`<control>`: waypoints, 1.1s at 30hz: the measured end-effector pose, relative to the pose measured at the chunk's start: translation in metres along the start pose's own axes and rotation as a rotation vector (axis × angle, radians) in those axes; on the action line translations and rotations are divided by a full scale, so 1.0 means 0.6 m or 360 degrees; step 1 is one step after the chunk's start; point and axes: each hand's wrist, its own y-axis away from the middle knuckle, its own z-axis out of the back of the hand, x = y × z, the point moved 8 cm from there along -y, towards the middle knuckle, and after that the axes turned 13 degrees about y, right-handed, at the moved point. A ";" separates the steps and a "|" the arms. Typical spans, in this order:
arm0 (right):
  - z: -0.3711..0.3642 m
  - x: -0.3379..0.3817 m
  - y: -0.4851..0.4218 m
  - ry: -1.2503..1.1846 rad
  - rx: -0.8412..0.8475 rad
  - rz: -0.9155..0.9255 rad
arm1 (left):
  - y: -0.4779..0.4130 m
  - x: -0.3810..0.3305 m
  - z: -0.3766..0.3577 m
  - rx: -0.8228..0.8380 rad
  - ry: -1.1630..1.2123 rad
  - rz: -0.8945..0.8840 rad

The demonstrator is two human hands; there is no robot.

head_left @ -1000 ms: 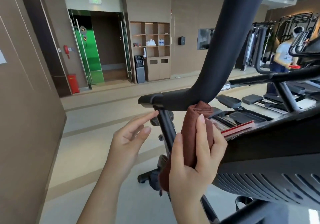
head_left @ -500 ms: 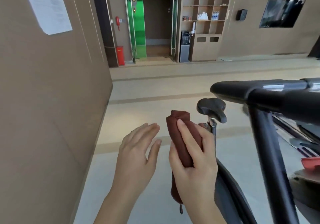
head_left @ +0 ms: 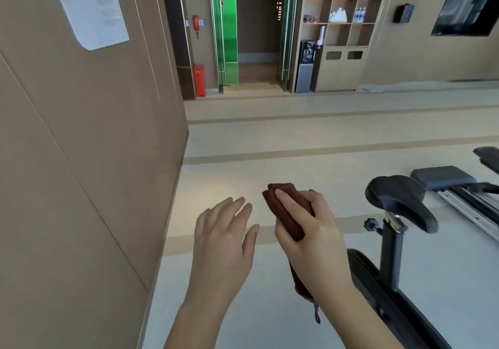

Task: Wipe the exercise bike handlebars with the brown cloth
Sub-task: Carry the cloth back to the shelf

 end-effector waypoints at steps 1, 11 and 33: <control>-0.020 0.007 -0.019 0.0021 0.0018 0.0006 | -0.018 0.024 0.003 -0.0018 -0.0006 -0.0005; -0.194 -0.039 -0.178 0.0089 0.0071 -0.0083 | -0.172 0.195 -0.083 -0.0053 0.0063 -0.0049; -0.551 -0.401 -0.752 0.0218 -0.0030 -0.0338 | -0.774 0.414 -0.552 0.0312 0.0175 -0.0311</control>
